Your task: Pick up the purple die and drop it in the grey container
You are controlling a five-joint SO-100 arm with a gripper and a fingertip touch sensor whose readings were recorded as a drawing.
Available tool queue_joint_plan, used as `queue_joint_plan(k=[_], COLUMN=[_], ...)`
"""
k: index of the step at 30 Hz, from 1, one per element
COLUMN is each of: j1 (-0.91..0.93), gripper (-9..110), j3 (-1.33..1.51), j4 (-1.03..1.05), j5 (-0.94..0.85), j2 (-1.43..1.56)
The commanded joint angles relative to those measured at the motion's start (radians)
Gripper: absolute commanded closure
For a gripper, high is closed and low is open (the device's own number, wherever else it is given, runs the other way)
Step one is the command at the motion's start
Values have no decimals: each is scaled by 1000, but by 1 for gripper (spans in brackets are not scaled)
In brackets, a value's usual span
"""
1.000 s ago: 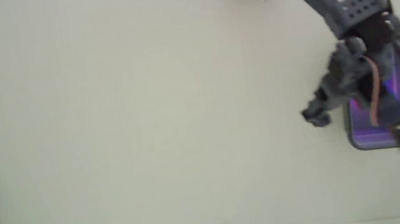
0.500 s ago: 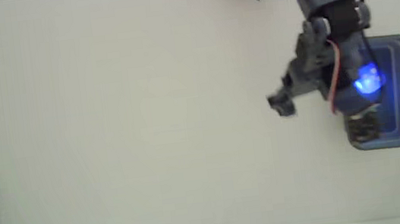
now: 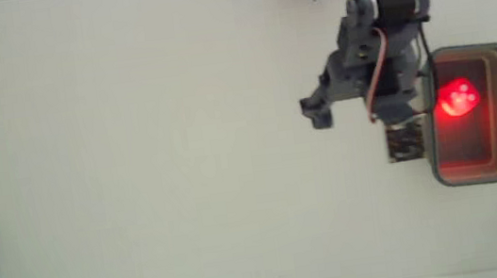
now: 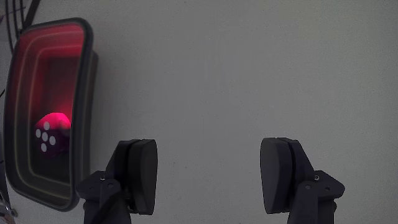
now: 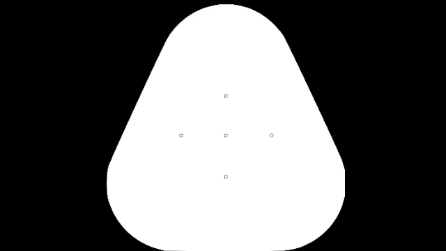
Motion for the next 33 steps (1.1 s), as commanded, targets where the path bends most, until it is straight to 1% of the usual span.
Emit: queue_joint_plan(k=[1, 13, 33], j1=[14, 67, 71], gripper=[-9, -9, -9], j3=[24, 93, 97], j4=[2, 2, 2], j5=[5, 5, 5], j2=[80, 149, 153])
